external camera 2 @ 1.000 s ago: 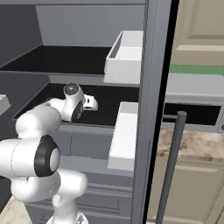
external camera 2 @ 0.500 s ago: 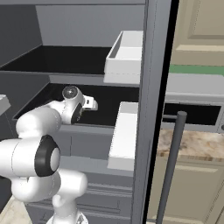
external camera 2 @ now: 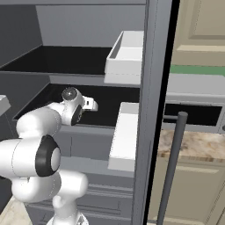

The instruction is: Retrieve the banana and pear from the fridge and place them into the bowl on the dining table.

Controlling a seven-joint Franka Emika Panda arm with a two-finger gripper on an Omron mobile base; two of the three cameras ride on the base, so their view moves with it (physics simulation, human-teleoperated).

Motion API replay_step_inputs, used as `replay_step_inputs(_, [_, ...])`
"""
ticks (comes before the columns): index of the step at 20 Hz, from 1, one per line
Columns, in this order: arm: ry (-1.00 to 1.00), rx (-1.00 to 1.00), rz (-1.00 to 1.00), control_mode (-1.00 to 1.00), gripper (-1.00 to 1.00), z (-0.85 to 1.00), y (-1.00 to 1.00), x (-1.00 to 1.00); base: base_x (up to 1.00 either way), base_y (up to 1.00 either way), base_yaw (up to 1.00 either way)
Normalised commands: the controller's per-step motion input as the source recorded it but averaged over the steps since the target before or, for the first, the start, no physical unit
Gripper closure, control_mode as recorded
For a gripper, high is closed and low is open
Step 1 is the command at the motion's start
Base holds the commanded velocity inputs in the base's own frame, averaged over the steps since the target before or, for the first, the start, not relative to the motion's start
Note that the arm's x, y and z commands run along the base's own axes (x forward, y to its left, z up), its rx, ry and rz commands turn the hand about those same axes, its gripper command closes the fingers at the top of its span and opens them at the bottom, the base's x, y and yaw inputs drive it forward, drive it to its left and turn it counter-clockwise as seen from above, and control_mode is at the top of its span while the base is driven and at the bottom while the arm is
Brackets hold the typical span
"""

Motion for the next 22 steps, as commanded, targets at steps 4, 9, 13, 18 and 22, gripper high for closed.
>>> replay_step_inputs(4, [0.00,0.00,0.00,-1.00,1.00,-0.26,0.00,0.00,0.00,0.00,0.00])
replay_step_inputs(9, [0.00,0.00,-0.02,-1.00,1.00,-0.03,-0.04,-0.53,0.00,0.00,0.00])
replay_step_inputs(13, [-0.05,0.00,0.00,-1.00,1.00,0.09,-0.14,-1.00,0.00,0.00,0.00])
replay_step_inputs(18, [-0.07,0.00,0.00,-1.00,1.00,0.51,-0.16,-1.00,0.00,0.00,0.00])
replay_step_inputs(22, [-0.07,0.00,0.00,-1.00,1.00,1.00,-0.23,-0.93,0.00,0.00,0.00])
